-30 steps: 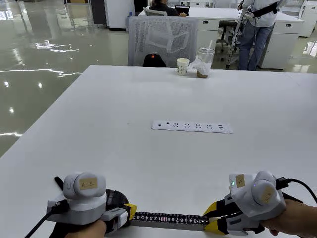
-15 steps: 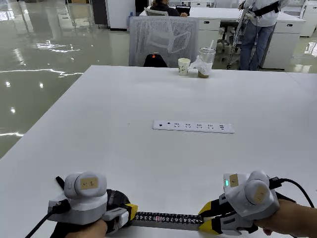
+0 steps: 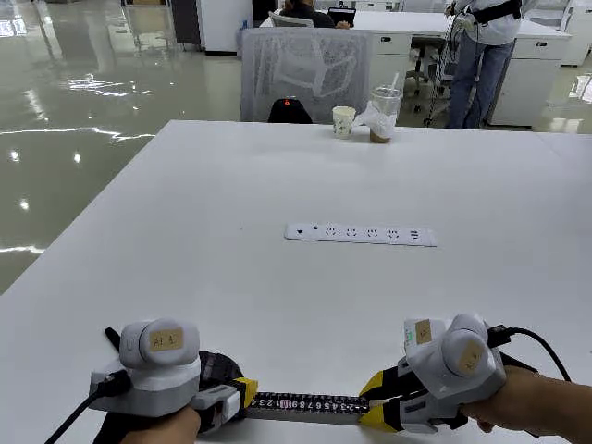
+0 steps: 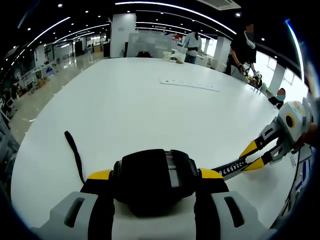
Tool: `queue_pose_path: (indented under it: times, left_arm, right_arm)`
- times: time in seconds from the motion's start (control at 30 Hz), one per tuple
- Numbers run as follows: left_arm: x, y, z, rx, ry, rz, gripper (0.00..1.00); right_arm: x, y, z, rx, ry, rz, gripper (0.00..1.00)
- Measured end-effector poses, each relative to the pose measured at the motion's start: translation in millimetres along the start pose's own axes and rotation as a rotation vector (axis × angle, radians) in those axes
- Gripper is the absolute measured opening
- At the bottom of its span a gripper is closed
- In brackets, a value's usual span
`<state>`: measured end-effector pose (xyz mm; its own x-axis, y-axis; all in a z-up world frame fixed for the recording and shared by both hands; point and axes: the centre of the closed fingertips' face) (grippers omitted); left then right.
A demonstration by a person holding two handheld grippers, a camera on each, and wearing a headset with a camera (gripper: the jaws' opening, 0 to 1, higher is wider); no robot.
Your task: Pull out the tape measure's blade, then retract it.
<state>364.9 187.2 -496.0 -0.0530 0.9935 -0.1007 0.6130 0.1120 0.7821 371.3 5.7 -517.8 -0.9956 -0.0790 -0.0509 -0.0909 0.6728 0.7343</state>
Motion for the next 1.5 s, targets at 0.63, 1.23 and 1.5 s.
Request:
queue_pose_path:
  times: [0.63,1.23,1.5]
  left_arm:
    - [0.5,0.2,0.1,0.001,-0.003,-0.003,0.59]
    - [0.1,0.4,-0.1,0.001,-0.005,-0.005,0.6]
    - [0.2,0.7,0.1,0.001,-0.006,-0.006,0.6]
  right_arm:
    - [0.3,11.8,12.9,-0.013,0.009,-0.002,0.1]
    - [1.9,27.4,29.7,-0.031,0.021,-0.004,0.1]
    - [2.4,33.0,36.3,-0.039,0.026,-0.008,0.1]
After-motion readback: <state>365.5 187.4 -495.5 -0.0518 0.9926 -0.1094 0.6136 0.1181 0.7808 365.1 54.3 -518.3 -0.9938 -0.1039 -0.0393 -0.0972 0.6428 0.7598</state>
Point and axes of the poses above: the centre of the closed fingertips' face, and the gripper's own axes: z roughly forward along the fingers, x roughly to its left, y roughly out of its top, and after that the axes turned 5 degrees about -x, right-handed
